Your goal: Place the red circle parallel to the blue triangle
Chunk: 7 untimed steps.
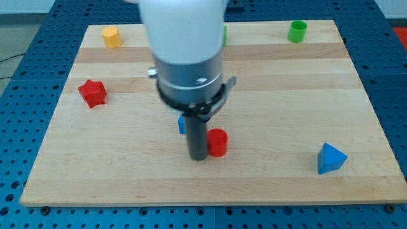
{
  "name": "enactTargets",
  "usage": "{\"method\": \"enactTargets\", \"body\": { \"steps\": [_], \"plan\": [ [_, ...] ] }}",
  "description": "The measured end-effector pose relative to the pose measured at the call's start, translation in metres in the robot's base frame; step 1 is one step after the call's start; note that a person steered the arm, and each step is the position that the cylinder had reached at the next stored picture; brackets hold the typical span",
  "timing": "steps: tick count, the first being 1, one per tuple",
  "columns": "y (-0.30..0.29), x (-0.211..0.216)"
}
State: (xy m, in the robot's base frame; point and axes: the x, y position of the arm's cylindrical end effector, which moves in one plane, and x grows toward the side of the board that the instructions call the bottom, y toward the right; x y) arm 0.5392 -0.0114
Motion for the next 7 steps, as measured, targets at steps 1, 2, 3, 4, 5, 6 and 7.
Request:
{"method": "enactTargets", "body": {
  "steps": [1, 2, 3, 4, 5, 6, 7],
  "plan": [
    [0.029, 0.003],
    [0.07, -0.028],
    [0.104, -0.069],
    [0.13, -0.099],
    [0.117, -0.115],
    [0.144, -0.128],
    [0.169, -0.129]
  ]
}}
